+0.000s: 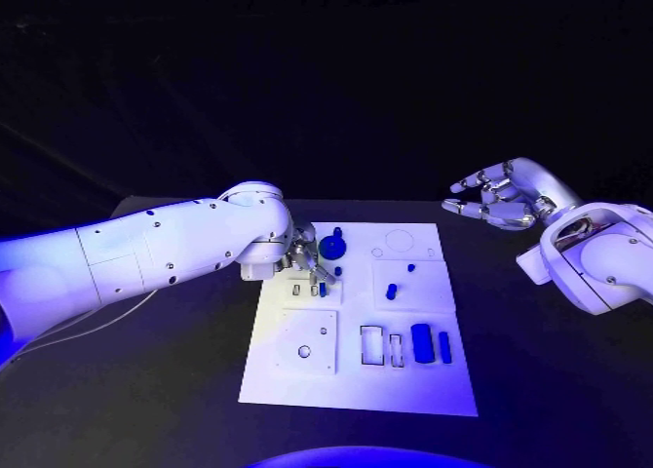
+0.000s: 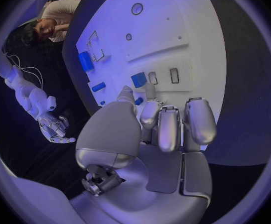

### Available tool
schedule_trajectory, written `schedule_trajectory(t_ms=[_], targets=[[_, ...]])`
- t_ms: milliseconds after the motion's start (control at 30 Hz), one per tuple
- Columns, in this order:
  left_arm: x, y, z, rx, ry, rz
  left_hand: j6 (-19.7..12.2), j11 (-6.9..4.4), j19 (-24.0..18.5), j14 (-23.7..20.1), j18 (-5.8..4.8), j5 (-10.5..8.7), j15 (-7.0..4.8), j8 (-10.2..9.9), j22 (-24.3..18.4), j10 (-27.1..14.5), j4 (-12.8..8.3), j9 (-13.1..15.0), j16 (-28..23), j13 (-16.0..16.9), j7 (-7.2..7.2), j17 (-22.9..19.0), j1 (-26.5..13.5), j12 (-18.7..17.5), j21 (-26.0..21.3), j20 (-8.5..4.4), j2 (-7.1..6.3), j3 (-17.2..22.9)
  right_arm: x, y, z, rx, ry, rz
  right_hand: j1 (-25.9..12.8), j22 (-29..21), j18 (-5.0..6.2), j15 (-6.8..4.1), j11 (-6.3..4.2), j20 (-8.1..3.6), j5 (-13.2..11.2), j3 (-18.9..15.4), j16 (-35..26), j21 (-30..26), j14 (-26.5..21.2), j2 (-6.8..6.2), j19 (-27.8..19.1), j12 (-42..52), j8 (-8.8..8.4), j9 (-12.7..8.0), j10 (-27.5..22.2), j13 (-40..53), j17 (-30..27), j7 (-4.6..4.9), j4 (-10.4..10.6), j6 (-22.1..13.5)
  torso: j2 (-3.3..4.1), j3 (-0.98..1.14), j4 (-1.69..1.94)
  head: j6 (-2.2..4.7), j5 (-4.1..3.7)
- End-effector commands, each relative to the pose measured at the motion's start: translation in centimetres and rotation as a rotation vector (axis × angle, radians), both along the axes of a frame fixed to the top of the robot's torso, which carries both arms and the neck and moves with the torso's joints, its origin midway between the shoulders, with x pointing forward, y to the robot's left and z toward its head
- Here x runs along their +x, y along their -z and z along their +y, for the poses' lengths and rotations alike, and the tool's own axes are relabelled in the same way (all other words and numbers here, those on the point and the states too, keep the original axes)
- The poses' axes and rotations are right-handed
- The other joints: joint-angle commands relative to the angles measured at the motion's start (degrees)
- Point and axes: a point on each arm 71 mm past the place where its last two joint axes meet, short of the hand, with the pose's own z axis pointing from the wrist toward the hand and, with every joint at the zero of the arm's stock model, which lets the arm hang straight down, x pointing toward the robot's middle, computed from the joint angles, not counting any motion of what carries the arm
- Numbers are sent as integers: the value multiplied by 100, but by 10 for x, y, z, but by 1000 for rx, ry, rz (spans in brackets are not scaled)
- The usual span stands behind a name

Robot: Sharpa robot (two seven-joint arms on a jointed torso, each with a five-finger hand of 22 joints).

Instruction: Assemble the parts on the task board

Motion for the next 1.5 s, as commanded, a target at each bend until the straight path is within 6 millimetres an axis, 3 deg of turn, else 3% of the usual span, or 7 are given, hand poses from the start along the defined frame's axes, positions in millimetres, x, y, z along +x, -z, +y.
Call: schedule_trajectory(t_ms=[33,633,900,1500], targets=[[-1,2,-2,14,17,19,-33,-18,50,236,-86,-11,-30,25,5,-12,-3,10,10,-5,-8,1,-61,-6,39,-10,14,-34,0,0,1,-11,-1,-11,-80,-4,63,-40,10,-12,31,-32,-33,-26,346,4,1,-12,39,2,-21,-1,519,-29,2,-1,1,4,2,9,-6],[-3,4,-6,16,31,42,-61,-20,56,234,-95,-2,-29,33,64,-22,-29,64,6,-6,-10,-2,47,-11,76,-7,48,-30,1,1,2,-8,-1,-6,-146,2,62,-43,7,-16,15,-79,-32,-28,351,58,13,-1,63,2,-7,-1,526,-32,13,0,9,3,-1,7,4],[-4,5,-7,13,35,51,-104,-17,42,233,-98,8,-26,27,109,-58,-55,147,3,-49,-5,-5,364,-57,112,0,156,66,2,1,2,-5,2,-6,-196,7,61,-46,4,-20,-162,-149,-33,-42,356,144,28,11,95,-2,4,-6,529,-35,4,-12,8,6,1,-8,15],[-4,5,-7,8,33,65,-154,-13,26,232,-100,18,-23,-38,149,-111,-80,197,0,-131,1,-8,697,-141,142,7,282,230,2,1,4,-4,0,-4,-200,37,51,-48,3,-21,-201,-164,-11,-1,368,164,53,106,105,-2,80,92,573,-37,2,-12,11,5,-1,-20,15]])
